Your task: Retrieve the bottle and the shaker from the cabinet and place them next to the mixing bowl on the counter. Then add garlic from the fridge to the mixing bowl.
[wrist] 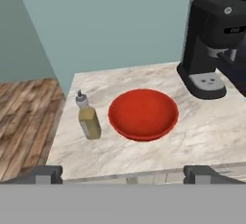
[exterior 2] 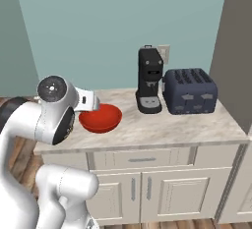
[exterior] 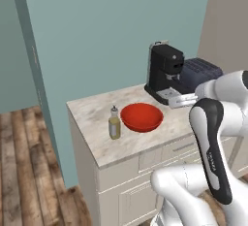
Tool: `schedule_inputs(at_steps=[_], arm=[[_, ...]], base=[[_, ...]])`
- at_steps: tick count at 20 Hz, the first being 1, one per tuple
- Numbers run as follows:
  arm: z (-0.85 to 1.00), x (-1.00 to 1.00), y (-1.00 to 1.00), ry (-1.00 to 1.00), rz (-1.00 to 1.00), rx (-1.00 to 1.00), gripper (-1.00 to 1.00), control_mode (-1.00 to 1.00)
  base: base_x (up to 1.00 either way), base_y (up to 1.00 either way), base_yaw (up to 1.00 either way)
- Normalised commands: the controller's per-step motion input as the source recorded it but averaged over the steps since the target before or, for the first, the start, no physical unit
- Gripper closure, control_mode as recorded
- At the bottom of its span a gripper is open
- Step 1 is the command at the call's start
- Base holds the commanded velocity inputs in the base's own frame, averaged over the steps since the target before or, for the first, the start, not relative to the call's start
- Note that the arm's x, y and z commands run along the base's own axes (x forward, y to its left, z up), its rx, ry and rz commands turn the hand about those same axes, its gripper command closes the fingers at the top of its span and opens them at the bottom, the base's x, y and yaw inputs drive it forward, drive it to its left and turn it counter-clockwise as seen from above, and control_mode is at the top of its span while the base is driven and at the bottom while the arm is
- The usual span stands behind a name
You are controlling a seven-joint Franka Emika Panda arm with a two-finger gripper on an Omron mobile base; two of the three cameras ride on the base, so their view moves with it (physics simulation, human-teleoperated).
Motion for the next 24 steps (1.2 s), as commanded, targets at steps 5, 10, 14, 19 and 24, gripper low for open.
schedule_inputs(at_steps=[5, 10, 14, 19, 24], arm=[[0.0, 0.0, 0.0, 0.0, 0.0, 0.0, -1.0, 1.0], [0.0, 0.0, 0.0, 0.0, 0.0, 0.0, -1.0, 1.0], [0.0, 0.0, 0.0, 0.0, 0.0, 0.0, -1.0, 1.0], [0.0, 0.0, 0.0, 0.0, 0.0, 0.0, -1.0, 1.0], [0.0, 0.0, 0.0, 0.0, 0.0, 0.0, -1.0, 1.0]], base=[[-1.0, -0.32, -0.44], [-0.97, -0.3, -0.47], [-0.73, -0.29, -0.42], [-0.13, -0.82, -0.28], [0.46, -1.0, 0.03]])
